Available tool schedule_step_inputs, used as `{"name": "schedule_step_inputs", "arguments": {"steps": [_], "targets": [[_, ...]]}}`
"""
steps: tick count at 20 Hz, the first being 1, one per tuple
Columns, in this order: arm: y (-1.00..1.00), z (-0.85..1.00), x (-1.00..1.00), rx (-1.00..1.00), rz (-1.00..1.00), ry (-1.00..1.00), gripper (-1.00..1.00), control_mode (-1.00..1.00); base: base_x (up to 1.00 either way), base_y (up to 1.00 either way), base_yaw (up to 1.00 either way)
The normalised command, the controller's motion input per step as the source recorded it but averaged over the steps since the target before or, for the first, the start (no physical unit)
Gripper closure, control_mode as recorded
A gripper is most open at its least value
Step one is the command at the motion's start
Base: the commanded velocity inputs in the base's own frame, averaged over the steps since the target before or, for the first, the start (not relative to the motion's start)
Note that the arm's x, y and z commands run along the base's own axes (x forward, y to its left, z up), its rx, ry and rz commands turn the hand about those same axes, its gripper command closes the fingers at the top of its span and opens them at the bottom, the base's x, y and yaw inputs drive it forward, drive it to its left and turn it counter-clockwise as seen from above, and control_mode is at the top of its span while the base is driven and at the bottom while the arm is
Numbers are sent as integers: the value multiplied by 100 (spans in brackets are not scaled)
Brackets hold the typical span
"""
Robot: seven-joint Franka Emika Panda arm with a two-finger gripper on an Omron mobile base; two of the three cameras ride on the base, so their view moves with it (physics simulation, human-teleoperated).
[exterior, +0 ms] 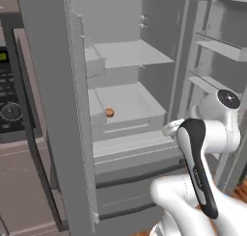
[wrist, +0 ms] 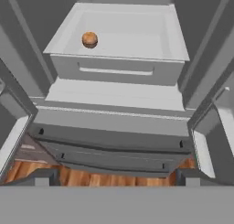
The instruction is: Open the fridge, remove the tangerine, cucumber, and steak, and place them on any counter.
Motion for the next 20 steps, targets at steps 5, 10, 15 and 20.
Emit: {"name": "schedule_step_inputs", "arguments": {"steps": [5, 10, 15, 20], "targets": [[0, 0, 0, 0, 0, 0, -100, 100, 81, 46, 0], [19, 0, 0, -2, 0, 0, -100, -100, 18, 26, 0], [31, 0, 4, -3, 0, 0, -100, -100, 0, 0, 0], [19, 0, 1, -2, 0, 0, -100, 100, 0, 4, 0]]}}
